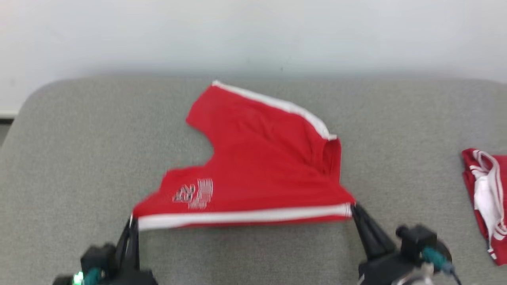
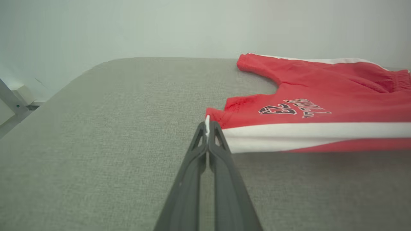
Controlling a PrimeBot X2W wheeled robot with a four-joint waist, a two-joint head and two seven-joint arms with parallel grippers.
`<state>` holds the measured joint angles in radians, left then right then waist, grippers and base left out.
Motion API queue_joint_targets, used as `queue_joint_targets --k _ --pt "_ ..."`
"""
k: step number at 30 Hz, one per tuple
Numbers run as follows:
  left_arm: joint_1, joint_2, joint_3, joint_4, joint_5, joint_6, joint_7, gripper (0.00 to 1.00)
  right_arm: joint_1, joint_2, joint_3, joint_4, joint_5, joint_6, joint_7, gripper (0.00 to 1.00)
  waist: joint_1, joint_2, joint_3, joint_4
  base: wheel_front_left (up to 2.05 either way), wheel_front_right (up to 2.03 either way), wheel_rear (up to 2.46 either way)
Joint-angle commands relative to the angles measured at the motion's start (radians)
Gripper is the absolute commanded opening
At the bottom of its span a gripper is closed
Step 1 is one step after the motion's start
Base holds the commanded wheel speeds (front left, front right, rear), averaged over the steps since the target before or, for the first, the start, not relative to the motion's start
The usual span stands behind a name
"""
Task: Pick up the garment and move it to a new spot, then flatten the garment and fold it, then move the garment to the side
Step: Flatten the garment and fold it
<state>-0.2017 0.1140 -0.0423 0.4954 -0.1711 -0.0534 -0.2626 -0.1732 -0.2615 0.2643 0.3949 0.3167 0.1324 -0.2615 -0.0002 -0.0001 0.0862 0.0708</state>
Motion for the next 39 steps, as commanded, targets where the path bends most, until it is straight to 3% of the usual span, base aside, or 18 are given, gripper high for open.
queue_joint_targets --k 1,11,20,27,34,39 --pt "0.023 0.002 0.018 -0.006 0.003 0.004 -0.003 0.0 0.02 -0.002 -0.01 -0.001 0.005 -0.004 -0.004 0.0 0.0002 0.0001 -0.069 -0.02 0.0 0.0 0.0" --pt "0.219 -0.035 0.111 -0.027 0.032 -0.016 -0.003 0.0 0.175 0.039 0.017 0.022 0.0 -0.004 -0.004 0.0 0.0002 0.0001 -0.162 -0.015 0.0 0.0 0.0" --pt "0.352 -0.051 0.144 -0.007 0.053 -0.04 -0.003 0.0 0.292 0.021 0.095 0.055 0.031 -0.004 -0.004 0.0 0.0002 0.0001 -0.212 -0.002 0.0 0.0 0.0" --pt "0.349 -0.054 0.157 -0.047 0.067 -0.056 -0.003 0.0 0.307 0.006 0.114 0.028 0.056 -0.004 -0.004 0.0 0.0002 0.0001 -0.204 -0.024 0.0 0.0 0.0" --pt "0.131 0.041 0.072 -0.051 0.11 -0.074 -0.003 0.0 0.23 0.073 0.041 -0.003 0.17 -0.004 -0.004 0.0 0.0002 0.0001 -0.127 -0.058 0.0 0.0 0.0" --pt "-0.049 0.134 -0.067 -0.002 0.089 -0.075 -0.003 0.0 0.138 0.101 0.041 0.008 0.22 -0.004 -0.004 0.0 0.0002 0.0001 -0.061 -0.091 0.0 0.0 0.0"
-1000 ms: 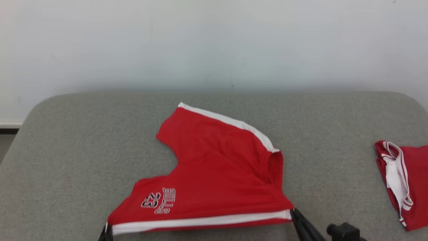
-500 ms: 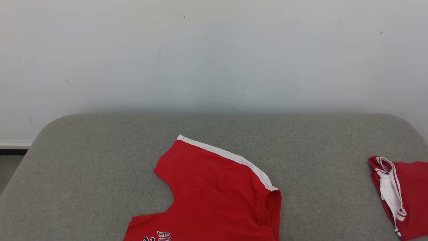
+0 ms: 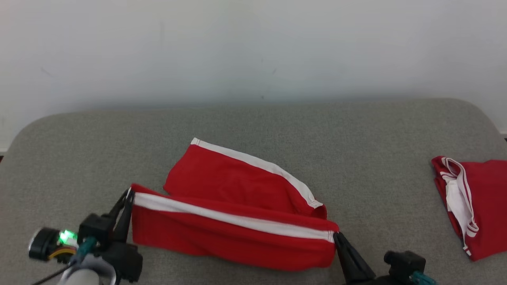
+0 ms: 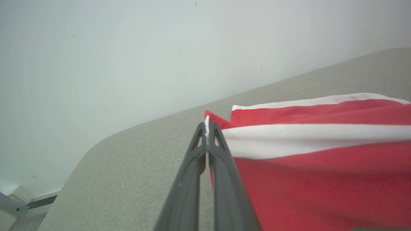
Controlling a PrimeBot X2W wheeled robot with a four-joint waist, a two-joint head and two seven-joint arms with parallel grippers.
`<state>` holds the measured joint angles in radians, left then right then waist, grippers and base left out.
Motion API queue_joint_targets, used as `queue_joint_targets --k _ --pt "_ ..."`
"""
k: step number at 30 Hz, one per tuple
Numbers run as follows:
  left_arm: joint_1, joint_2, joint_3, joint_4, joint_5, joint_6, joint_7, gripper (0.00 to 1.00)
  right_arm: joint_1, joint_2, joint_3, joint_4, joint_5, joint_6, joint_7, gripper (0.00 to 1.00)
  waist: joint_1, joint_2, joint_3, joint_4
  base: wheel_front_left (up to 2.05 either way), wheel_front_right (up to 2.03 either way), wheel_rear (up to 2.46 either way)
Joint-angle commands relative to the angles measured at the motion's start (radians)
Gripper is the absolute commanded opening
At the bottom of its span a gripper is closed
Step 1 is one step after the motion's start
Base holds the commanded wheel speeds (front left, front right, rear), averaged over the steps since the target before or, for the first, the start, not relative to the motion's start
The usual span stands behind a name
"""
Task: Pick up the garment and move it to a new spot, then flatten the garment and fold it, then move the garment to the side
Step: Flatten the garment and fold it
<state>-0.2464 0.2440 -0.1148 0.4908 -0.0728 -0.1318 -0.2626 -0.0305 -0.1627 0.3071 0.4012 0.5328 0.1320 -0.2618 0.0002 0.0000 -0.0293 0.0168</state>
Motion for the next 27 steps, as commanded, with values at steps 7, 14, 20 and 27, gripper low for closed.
queue_joint_targets --k 7,14,20,27 --pt "-0.357 0.152 -0.257 0.107 -0.123 0.003 0.007 0.0 -0.193 0.051 -0.008 0.029 0.048 -0.003 -0.004 0.0 -0.0002 0.0 0.207 -0.094 0.0 0.0 0.0" --pt "-0.581 0.209 -0.434 0.208 -0.228 0.003 0.025 0.0 -0.308 0.095 -0.03 0.066 0.063 -0.003 -0.002 0.0 -0.0002 0.0 0.305 -0.146 0.0 0.0 0.0" --pt "-0.689 0.238 -0.55 0.27 -0.319 0.002 0.018 0.0 -0.356 0.109 -0.025 0.05 0.072 -0.003 -0.002 0.0 -0.0002 0.0 0.369 -0.182 0.0 0.0 0.0" --pt "-0.748 0.252 -0.602 0.385 -0.381 0.002 0.013 0.0 -0.356 0.113 -0.017 0.028 0.083 -0.003 -0.002 0.0 -0.0002 0.0 0.397 -0.209 0.0 0.0 0.0"
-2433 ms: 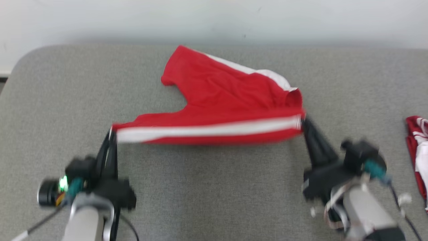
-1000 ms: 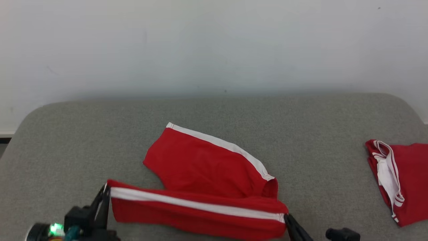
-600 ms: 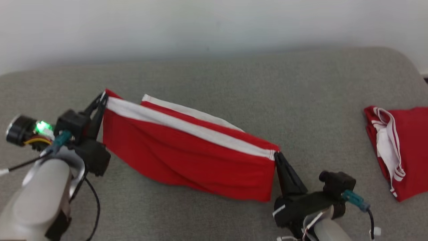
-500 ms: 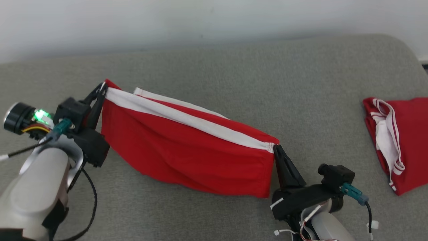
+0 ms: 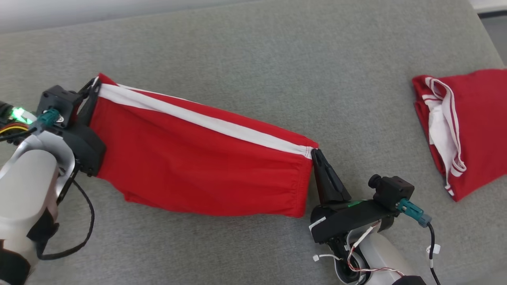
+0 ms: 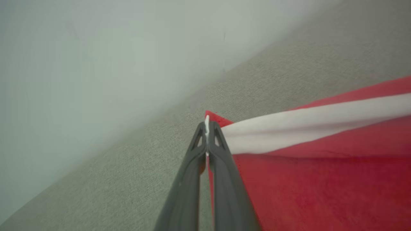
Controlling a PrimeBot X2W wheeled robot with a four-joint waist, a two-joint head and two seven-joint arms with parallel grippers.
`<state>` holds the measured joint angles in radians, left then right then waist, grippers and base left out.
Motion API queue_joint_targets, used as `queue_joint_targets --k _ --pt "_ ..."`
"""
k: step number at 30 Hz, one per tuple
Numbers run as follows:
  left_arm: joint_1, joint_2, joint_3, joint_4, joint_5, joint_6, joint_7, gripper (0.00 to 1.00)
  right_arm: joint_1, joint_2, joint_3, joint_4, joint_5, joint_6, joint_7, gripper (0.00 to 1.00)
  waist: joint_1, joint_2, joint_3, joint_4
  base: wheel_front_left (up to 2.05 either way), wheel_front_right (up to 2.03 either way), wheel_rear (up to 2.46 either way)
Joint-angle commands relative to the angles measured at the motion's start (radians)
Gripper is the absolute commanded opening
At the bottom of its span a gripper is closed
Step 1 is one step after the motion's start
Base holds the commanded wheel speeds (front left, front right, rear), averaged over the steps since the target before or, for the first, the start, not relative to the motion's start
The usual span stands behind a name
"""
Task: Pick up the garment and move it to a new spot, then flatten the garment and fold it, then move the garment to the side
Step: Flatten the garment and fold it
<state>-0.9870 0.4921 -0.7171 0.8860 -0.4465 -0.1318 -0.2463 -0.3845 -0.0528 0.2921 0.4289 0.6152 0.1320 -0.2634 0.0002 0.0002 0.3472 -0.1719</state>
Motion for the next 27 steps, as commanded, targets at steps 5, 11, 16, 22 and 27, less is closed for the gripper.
queue_joint_targets --k 5,11,16,22,27 --pt "-0.017 -0.031 0.013 0.062 -0.018 0.007 -0.017 1.0 0.005 0.003 -0.005 -0.036 0.013 -0.003 -0.001 0.47 -0.0002 -0.0002 0.02 -0.019 0.0 0.0 0.0" --pt "0.036 -0.079 0.077 0.046 -0.046 0.041 -0.019 1.0 0.03 0.003 -0.045 -0.067 -0.025 -0.003 -0.001 1.0 -0.0002 -0.0002 -0.008 0.002 0.0 0.0 0.0" --pt "0.111 -0.101 0.151 -0.001 -0.065 0.081 -0.019 1.0 0.066 0.003 -0.101 -0.087 -0.07 -0.003 -0.001 1.0 -0.0002 -0.0002 -0.04 0.015 0.0 0.0 0.0" --pt "0.241 -0.163 0.238 -0.016 -0.092 0.109 -0.019 1.0 0.139 0.003 -0.194 -0.094 -0.122 -0.003 -0.001 1.0 -0.0002 -0.0002 -0.098 0.034 0.0 0.0 0.0" --pt "0.298 -0.196 0.274 0.005 -0.095 0.096 -0.019 1.0 0.175 0.003 -0.229 -0.089 -0.155 -0.003 -0.001 1.0 -0.0002 -0.0002 -0.118 0.035 0.0 0.0 0.0"
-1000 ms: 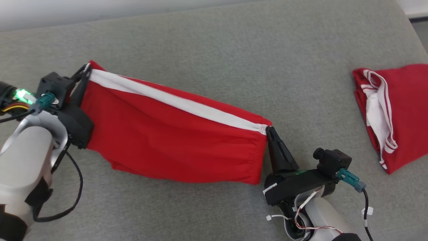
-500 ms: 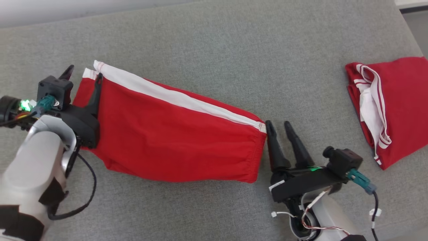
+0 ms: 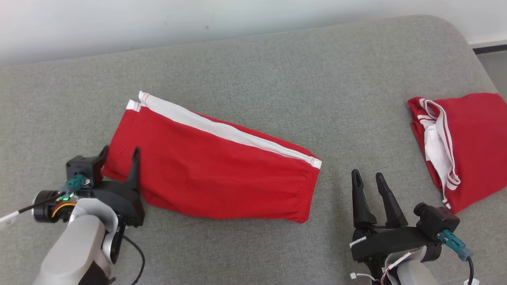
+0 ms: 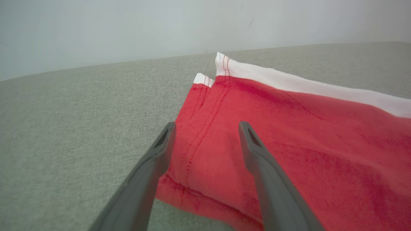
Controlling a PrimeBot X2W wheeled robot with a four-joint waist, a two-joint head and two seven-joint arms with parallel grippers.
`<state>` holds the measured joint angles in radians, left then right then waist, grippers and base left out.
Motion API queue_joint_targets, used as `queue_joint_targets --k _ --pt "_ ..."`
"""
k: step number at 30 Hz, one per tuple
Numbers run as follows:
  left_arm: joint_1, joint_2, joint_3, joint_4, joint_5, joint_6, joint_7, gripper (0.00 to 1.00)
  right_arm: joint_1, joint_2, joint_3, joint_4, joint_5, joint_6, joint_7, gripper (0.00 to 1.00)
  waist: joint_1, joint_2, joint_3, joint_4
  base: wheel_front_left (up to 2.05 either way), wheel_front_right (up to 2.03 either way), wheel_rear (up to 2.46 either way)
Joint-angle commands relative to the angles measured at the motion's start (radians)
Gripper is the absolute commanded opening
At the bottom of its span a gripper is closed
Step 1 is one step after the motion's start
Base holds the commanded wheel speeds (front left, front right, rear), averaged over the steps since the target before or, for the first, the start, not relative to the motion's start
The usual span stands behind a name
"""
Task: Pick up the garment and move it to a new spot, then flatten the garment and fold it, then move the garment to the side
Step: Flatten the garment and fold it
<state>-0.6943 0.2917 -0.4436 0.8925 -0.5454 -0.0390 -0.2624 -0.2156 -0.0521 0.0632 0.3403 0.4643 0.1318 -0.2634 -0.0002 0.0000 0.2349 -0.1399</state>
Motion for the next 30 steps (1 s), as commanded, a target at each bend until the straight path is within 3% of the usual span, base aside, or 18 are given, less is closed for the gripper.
queue_joint_targets --k 1,13,15,16,23,30 --pt "0.013 0.004 0.007 0.007 0.009 0.006 -0.003 1.0 0.009 0.003 -0.002 -0.001 -0.006 -0.003 -0.001 1.0 0.0002 0.0 -0.007 0.001 0.0 0.0 0.0" --pt "0.017 -0.018 0.029 0.163 0.03 0.047 -0.001 1.0 0.018 0.003 0.002 0.009 -0.004 -0.003 -0.001 1.0 0.0002 0.0 -0.008 -0.018 0.0 0.0 0.0" --pt "0.013 -0.025 0.029 0.199 0.022 0.044 0.009 0.16 0.018 0.003 0.004 0.013 -0.001 -0.003 -0.001 1.0 0.0002 0.0 -0.011 -0.02 0.0 0.0 0.0" --pt "0.012 -0.025 0.027 0.211 0.021 0.039 0.009 0.0 0.018 0.003 0.006 0.015 0.002 -0.003 -0.001 1.0 0.0002 0.0 -0.015 -0.021 0.0 0.0 0.0" --pt "0.041 -0.044 0.042 0.225 0.011 0.039 -0.001 0.0 0.047 0.003 0.009 0.031 0.005 -0.003 -0.001 1.0 0.0002 0.0 -0.077 -0.016 0.0 0.0 0.0" --pt "0.203 -0.055 0.138 0.061 0.015 0.088 -0.003 0.0 0.108 0.002 0.004 0.053 0.011 -0.003 -0.001 1.0 0.0002 0.0 -0.183 0.003 0.0 0.0 0.0"
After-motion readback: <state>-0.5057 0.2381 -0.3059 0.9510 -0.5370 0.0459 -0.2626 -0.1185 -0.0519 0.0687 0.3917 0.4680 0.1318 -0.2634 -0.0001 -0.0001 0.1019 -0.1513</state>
